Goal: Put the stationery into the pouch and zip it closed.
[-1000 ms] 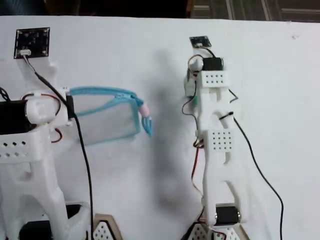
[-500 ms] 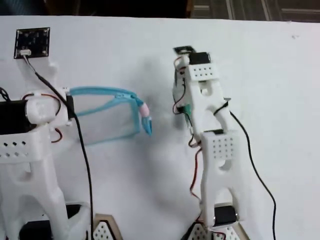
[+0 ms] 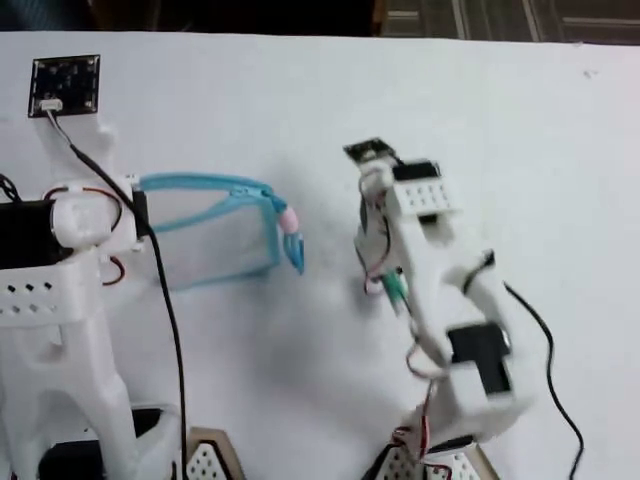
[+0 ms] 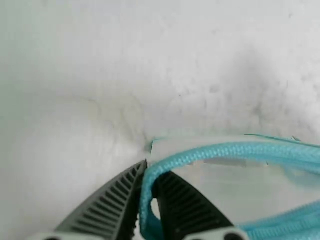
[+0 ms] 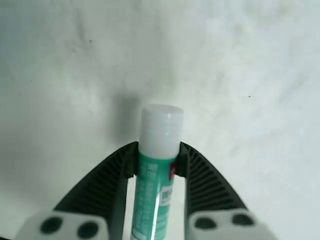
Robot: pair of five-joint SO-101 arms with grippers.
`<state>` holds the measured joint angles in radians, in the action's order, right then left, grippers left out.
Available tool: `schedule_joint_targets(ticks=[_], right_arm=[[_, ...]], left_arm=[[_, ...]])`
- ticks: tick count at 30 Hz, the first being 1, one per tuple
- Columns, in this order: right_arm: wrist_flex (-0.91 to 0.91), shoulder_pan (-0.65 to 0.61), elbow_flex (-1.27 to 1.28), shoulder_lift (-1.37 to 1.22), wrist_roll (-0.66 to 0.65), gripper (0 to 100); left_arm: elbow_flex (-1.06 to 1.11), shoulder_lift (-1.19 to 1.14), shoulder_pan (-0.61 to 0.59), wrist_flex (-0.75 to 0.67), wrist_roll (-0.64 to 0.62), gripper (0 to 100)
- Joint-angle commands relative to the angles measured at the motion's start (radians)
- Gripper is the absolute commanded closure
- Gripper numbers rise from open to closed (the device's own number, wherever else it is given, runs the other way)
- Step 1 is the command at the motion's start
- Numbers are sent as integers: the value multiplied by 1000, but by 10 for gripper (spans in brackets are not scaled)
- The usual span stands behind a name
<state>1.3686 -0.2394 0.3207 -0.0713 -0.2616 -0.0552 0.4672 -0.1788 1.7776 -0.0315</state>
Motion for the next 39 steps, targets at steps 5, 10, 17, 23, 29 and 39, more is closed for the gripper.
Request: schedule_joint_targets(ticks=[5,10,17,23,29,39], right_arm=[[-265,-4,361,300,21,981],[-298,-22,316,392,293,981],[-300,-182,163,625,516,981],[-484,-318,129,941,549,981],[-748,-377,195,1136,485,981],[-1262,-513,450,1059,404,981]], left_arm=[[-3,-15,4,-3,-2,977],[-3,-15,4,-2,-2,977],[-3,-15,2,-2,-2,977],[-3,-12,1,-2,-2,977],[-3,-15,5,-3,-2,977],[-3,-12,5,-2,-2,977]])
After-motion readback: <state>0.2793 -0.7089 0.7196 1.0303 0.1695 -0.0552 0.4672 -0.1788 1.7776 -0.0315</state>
